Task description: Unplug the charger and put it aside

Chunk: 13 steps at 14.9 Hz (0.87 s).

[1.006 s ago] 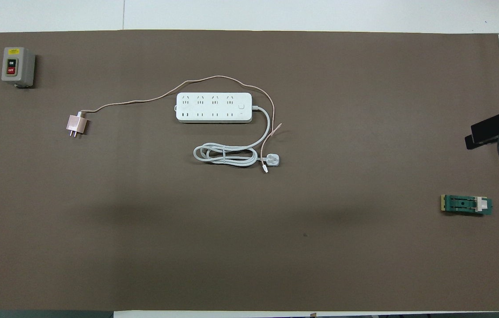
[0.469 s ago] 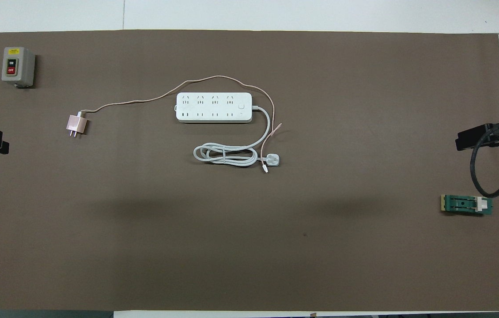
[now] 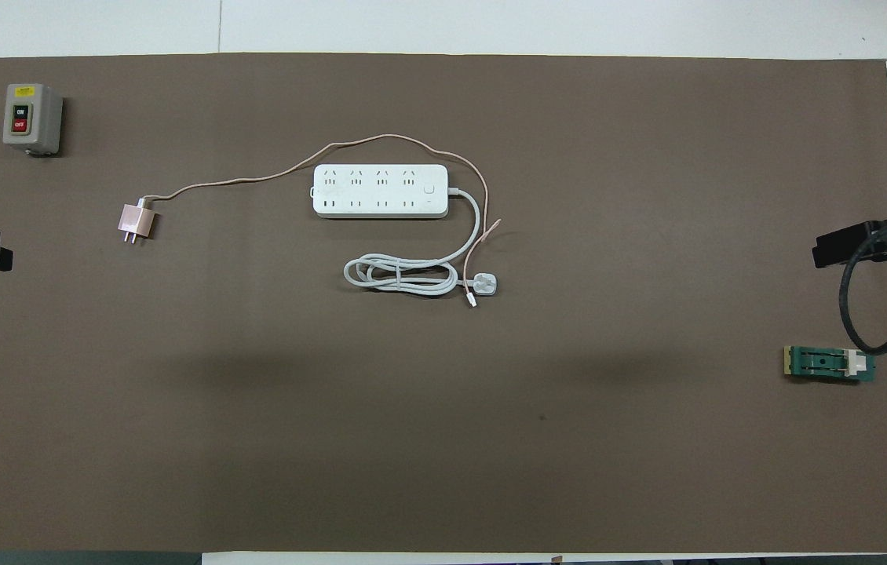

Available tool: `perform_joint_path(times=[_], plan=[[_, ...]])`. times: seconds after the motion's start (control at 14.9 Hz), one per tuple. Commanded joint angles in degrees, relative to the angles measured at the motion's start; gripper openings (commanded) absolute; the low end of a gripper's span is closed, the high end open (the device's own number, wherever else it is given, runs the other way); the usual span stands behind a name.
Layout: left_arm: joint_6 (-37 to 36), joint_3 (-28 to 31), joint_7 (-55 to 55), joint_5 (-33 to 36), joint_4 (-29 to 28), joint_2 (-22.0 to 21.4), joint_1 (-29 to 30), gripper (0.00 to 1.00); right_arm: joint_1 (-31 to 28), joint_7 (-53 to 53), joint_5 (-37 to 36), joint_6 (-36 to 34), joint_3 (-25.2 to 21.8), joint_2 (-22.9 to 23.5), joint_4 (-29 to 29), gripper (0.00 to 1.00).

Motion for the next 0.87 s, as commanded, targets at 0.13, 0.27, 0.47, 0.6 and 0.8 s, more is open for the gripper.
perform_joint_path(times=[0.13,0.27,0.47,0.6,0.8], plan=[[0.35,0.44,0.69,-0.24,0.12,-1.03,-1.06,1.00,-1.48,0.80,0.91,-2.28,1.12,-1.26,-0.93,1.00],[0.35,0.44,0.69,-0.33,0.12,-1.03,-1.15,1.00,-0.86,1.15,0.64,-1.94,0.94,-1.34,-0.84,1.00],[0.35,0.35,0.69,-0.33,0.12,-1.03,-1.24,1.00,-0.86,1.41,0.91,-2.20,1.12,-1.61,-1.19,1.00],[0.35,0.35,0.69,-0.33,0.12,-0.94,-1.24,1.00,-0.77,1.41,0.99,-2.03,1.20,-1.61,-1.19,1.00],[0.44,0.35,0.69,-0.33,0.12,-0.94,-1.24,1.00,-0.77,1.41,0.99,-2.02,1.12,-1.61,-1.19,1.00]])
